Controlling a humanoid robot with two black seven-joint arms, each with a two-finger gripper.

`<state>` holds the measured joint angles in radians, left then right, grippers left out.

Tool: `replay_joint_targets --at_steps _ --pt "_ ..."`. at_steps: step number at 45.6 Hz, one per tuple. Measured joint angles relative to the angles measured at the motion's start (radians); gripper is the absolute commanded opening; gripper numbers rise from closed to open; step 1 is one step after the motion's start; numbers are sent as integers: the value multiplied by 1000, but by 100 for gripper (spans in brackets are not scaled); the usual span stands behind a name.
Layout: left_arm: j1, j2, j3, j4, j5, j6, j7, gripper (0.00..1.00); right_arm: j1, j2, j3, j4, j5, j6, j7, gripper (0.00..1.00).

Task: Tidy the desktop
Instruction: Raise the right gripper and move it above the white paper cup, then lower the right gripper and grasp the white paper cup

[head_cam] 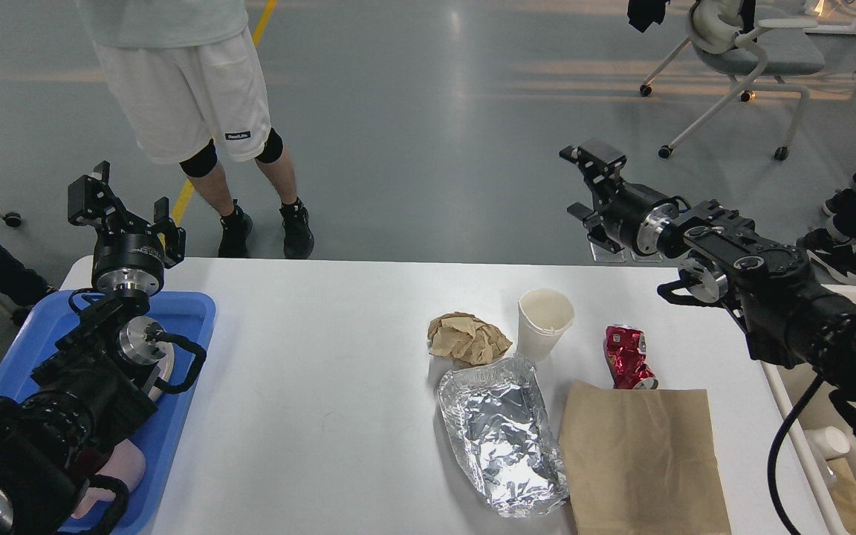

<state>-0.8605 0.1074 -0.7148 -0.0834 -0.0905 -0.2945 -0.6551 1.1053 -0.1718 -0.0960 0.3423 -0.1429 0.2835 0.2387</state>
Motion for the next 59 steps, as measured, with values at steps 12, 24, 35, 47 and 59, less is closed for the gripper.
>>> replay_joint_targets --at_steps 12,24,35,47,59 --pt "0 0 0 0 0 0 0 96 87 70 -403 4 -15 -12 -139 100" --pt "0 0 0 0 0 0 0 96 199 63 -608 134 -10 14 -188 100" --pt "0 0 0 0 0 0 0 96 351 48 -818 261 -10 195 -228 100" --pt "0 0 0 0 0 0 0 96 506 48 -888 335 -12 460 -228 100" --pt "0 0 0 0 0 0 0 96 669 43 -939 474 -12 537 -228 100"
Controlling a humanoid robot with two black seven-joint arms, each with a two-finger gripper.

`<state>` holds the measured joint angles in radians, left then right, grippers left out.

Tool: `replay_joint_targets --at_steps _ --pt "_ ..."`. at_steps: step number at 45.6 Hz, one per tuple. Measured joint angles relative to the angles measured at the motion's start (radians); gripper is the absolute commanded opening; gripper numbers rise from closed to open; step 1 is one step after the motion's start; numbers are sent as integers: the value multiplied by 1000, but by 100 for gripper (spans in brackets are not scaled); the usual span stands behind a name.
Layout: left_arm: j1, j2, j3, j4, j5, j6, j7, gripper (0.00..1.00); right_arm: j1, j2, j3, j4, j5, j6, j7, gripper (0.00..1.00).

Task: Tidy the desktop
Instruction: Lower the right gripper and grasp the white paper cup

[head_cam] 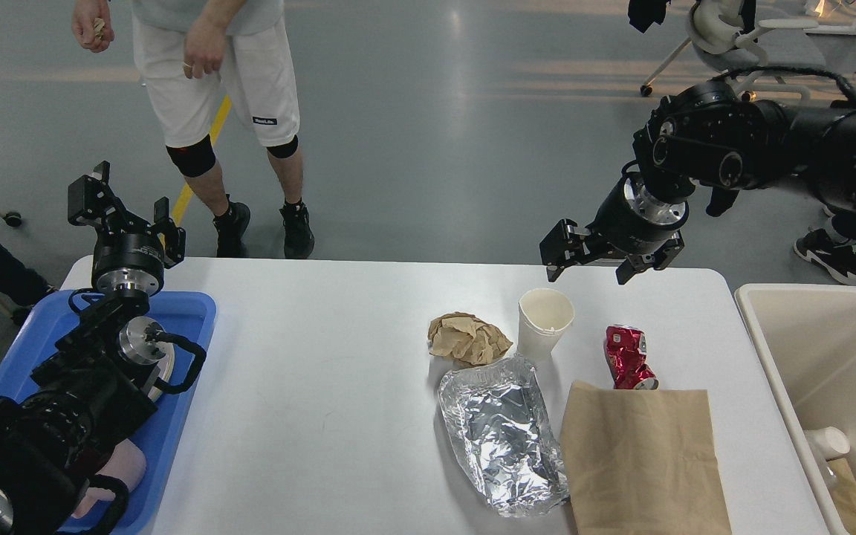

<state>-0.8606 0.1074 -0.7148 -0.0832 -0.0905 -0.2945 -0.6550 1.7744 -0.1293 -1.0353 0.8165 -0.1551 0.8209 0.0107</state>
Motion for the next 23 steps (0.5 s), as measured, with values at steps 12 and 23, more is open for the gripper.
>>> replay_joint_targets --at_steps 12,23 --pt "0 0 0 0 0 0 0 96 27 7 -19 27 7 -40 3 100" --pt "0 0 0 0 0 0 0 96 -204 11 -1 -59 12 -321 2 100"
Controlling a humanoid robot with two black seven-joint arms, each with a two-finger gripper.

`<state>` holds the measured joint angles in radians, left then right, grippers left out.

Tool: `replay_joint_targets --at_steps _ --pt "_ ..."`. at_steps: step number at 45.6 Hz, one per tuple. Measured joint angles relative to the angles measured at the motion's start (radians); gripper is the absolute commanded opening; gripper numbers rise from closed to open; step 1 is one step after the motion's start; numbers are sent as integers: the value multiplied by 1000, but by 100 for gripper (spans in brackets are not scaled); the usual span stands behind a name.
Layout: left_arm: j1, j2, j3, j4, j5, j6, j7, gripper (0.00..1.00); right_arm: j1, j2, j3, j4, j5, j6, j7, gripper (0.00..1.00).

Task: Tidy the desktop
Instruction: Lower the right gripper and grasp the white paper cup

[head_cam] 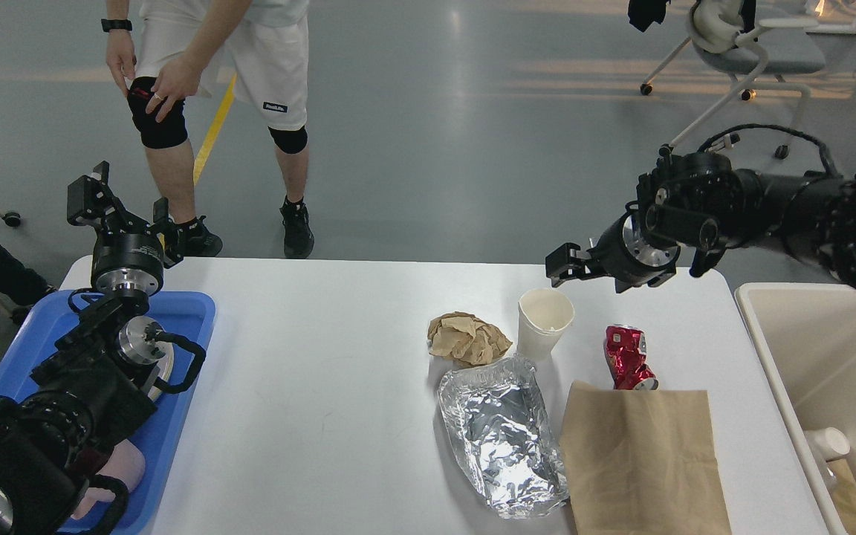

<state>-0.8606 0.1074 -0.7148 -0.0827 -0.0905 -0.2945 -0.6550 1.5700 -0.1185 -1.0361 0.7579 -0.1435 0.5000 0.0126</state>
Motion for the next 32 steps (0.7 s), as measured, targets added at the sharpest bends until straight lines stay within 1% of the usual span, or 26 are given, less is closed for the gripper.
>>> replay_joint_targets --at_steps 2,5,15,24,32 --pt "0 0 0 0 0 0 0 96 -29 0 1 -11 -2 -33 0 100" --pt "0 0 0 0 0 0 0 96 -62 5 2 -37 -2 -54 0 100" --pt "0 0 0 -1 0 0 0 96 -166 65 2 -142 -2 -74 0 100" --pt "0 0 0 -1 0 0 0 96 -203 83 1 -164 -3 -84 0 100" --pt "0 0 0 -1 0 0 0 96 -241 112 0 -207 -6 -140 0 100"
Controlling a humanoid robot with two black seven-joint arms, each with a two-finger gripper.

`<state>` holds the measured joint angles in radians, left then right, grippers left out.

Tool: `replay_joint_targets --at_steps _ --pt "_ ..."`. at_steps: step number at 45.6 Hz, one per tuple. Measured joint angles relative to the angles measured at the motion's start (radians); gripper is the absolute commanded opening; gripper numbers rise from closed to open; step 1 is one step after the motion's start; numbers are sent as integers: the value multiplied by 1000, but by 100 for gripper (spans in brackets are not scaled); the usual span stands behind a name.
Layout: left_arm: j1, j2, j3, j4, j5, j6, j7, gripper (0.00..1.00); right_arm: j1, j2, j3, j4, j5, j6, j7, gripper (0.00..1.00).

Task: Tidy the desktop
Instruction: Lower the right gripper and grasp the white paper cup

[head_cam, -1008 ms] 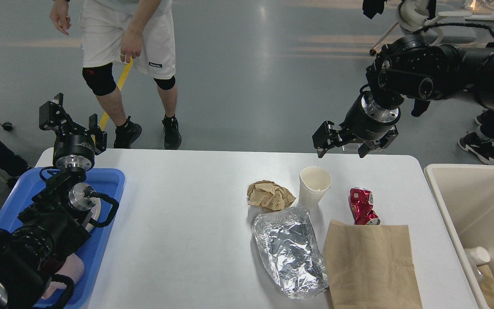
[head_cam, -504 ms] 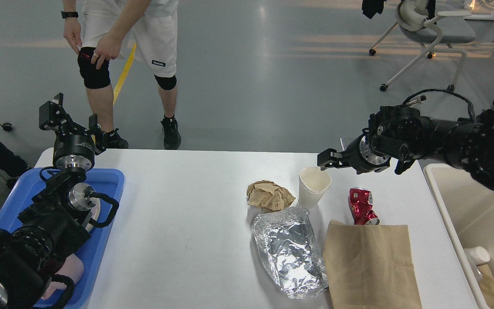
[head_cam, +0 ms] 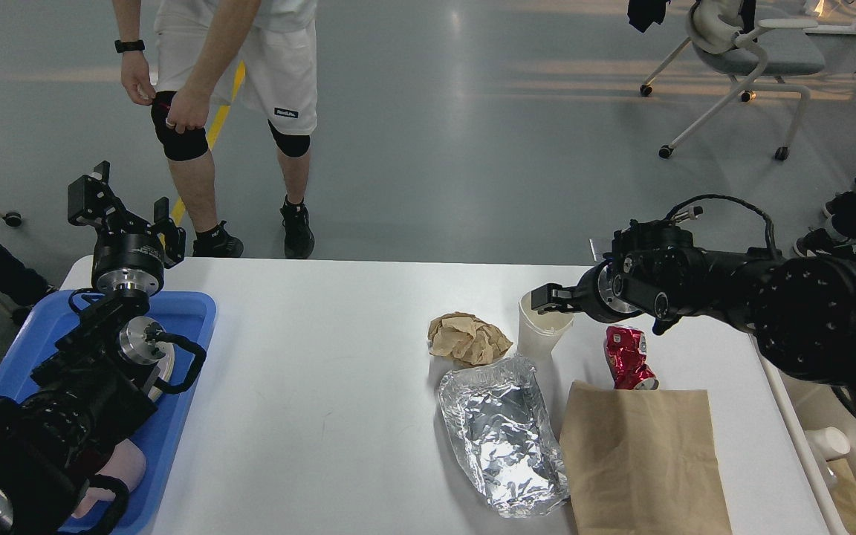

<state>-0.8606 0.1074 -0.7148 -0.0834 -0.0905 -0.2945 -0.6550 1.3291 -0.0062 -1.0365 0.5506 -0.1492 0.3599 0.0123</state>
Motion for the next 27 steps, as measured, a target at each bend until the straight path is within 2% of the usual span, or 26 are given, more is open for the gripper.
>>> replay_joint_targets --at_steps 4,11,17,21,22,27 --pt "0 0 0 0 0 0 0 96 -13 6 -1 -5 -1 -36 -1 96" --pt "0 0 0 0 0 0 0 96 -22 11 -3 -2 -3 -59 -4 71" --pt "0 0 0 0 0 0 0 96 -21 22 -12 5 -7 -60 -6 28" --pt "0 0 0 0 0 0 0 96 -21 24 -19 8 -8 -55 -14 3" --pt "0 0 0 0 0 0 0 96 -21 24 -20 9 -9 -52 -19 0" --pt "0 0 0 0 0 0 0 96 -20 24 -21 24 -9 -47 -41 0"
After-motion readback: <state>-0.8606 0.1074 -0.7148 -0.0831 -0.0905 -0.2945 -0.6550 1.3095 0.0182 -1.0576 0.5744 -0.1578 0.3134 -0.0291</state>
